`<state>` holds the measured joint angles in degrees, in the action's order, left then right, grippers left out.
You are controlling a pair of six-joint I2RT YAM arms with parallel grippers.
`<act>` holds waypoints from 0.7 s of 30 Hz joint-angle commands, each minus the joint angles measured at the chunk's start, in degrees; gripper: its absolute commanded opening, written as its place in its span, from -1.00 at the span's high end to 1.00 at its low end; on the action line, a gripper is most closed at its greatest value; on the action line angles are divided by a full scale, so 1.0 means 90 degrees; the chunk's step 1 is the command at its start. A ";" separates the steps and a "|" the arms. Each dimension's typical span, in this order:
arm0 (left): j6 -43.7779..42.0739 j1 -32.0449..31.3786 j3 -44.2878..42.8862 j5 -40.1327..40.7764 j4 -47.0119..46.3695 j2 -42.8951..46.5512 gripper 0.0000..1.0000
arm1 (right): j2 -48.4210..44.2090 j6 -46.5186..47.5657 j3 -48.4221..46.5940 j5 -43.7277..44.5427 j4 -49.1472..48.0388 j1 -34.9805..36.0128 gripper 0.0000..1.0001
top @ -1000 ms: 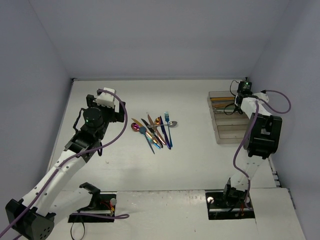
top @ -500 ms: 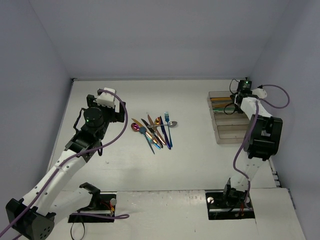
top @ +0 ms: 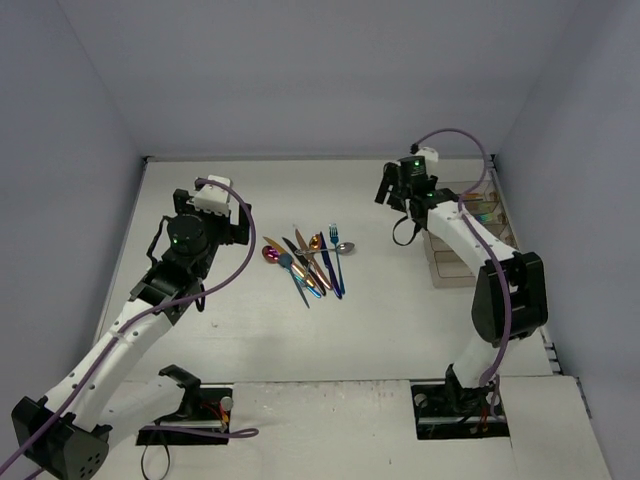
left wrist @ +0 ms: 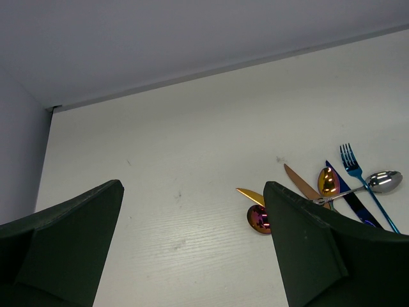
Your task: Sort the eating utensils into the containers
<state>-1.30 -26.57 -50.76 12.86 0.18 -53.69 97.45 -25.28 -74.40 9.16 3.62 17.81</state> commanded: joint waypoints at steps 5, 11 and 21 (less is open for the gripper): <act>0.0076 -0.0027 -0.0346 -0.0062 -0.0339 -0.0030 -0.80 | 0.0246 0.0674 0.0175 0.0325 0.0605 0.1709 -0.42; 0.0076 -0.0027 -0.0342 -0.0046 -0.0329 -0.0009 -0.80 | 0.0708 0.0471 0.0171 0.0338 0.0721 0.2341 -0.25; 0.0066 -0.0036 -0.0346 -0.0042 -0.0323 0.0048 -0.80 | 0.1259 0.0319 0.0025 0.0192 0.0712 0.2377 0.28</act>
<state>-1.30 -26.57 -50.76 12.88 0.19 -53.89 108.52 -21.64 -72.68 10.00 10.17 39.68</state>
